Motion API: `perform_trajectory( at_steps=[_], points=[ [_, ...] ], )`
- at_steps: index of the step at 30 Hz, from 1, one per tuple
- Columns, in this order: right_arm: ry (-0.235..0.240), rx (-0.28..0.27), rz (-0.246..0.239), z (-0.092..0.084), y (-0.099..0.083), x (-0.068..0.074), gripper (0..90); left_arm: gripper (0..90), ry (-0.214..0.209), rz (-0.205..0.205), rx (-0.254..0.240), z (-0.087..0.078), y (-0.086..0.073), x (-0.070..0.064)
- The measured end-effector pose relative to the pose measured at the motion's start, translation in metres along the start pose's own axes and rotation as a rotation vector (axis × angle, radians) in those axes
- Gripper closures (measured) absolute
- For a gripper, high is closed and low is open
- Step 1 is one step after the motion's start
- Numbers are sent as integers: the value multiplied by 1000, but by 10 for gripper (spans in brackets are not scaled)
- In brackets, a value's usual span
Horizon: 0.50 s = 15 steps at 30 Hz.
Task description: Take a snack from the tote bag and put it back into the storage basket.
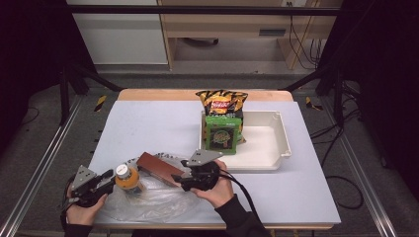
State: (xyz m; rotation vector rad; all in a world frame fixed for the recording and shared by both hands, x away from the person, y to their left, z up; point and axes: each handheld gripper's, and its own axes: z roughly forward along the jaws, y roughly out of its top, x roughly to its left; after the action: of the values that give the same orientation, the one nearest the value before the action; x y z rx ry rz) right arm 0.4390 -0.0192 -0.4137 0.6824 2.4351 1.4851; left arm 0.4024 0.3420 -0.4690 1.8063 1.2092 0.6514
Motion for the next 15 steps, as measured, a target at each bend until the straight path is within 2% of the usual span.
perform_trajectory(
  at_steps=[2, 7, 10, 13, 15],
  points=[
    [12, 6, 1, -12, -2, 0, 603, 625, 0, -2, 1, 0, 0, 0],
    [-8, 117, 2, -19, -23, -3, 719, 624, 0, -1, 2, 0, 0, 0],
    [-1, 159, 29, -17, -41, -7, 735, 624, 1, 2, 4, 0, -1, 0],
    [-8, 179, 46, -14, -56, -8, 720, 623, 0, 2, 5, 0, -1, -1],
    [-36, 200, 35, -12, -63, -10, 698, 623, 1, 4, 5, 0, -1, -1]
  ],
)
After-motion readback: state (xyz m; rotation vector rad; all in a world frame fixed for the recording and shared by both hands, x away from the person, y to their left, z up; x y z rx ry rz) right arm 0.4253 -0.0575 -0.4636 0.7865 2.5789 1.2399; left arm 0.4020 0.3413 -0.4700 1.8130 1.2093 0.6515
